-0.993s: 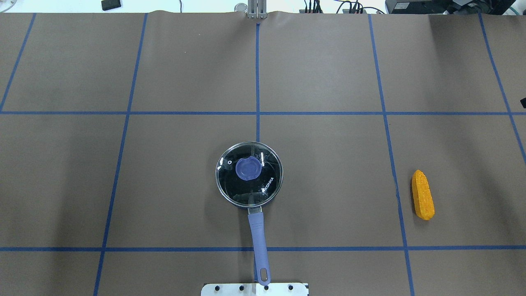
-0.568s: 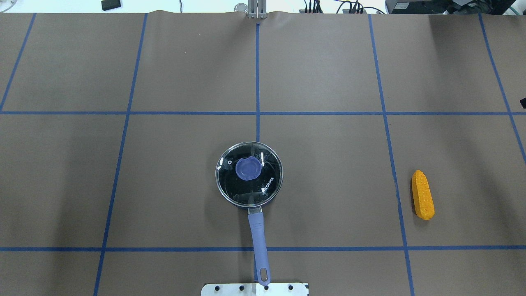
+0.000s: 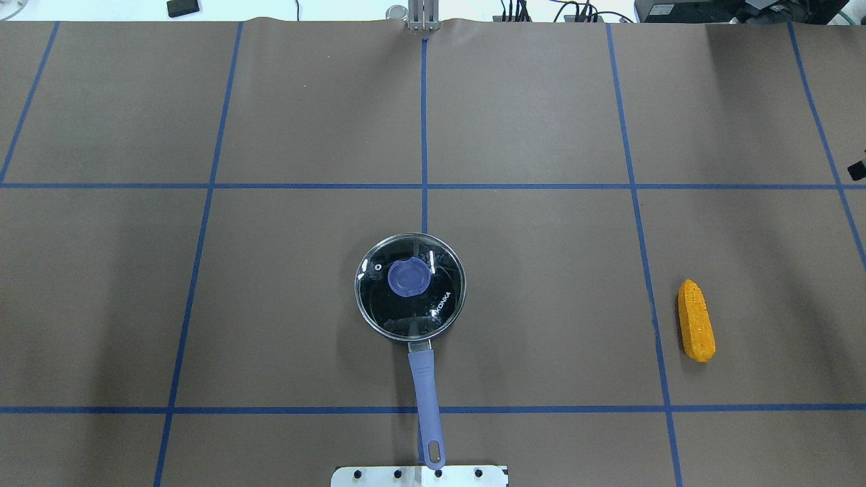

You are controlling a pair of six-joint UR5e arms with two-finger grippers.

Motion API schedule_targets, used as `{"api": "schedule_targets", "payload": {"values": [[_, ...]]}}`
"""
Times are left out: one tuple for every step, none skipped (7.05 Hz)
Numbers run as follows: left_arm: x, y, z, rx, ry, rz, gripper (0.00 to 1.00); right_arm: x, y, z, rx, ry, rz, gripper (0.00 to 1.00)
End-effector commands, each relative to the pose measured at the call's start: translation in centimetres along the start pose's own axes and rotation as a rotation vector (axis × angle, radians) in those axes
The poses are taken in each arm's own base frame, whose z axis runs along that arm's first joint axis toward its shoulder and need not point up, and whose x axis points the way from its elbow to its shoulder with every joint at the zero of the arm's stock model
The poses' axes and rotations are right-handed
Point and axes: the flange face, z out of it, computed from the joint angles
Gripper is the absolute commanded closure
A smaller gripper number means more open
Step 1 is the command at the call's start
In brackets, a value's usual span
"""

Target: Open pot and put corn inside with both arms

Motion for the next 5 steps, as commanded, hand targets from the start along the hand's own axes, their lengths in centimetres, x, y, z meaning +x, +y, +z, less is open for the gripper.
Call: {"api": "schedule_targets", "payload": {"values": [[0.1,-0.5,-0.3,0.006,-0.002,-0.008,0.01,-2.0,-0.8,0.8,-0.014,-0.003,0.013,0.0],[0.4,-1.1,-0.6,0.016,0.0,-0.026,0.01,-3.6,-1.4,1.6,-0.027,-0.007,0.043,0.0],[0.7,-1.6,-1.1,0.025,0.0,-0.031,0.01,-5.4,-1.8,2.6,-0.042,-0.012,0.069,0.0],[1.3,-2.1,-1.8,0.037,-0.006,-0.059,0.01,-7.2,-2.2,3.4,-0.055,-0.02,0.091,0.0],[1.9,-2.8,-2.5,0.047,-0.009,-0.062,0.01,-9.7,-2.4,4.9,-0.081,-0.026,0.115,0.0]]}}
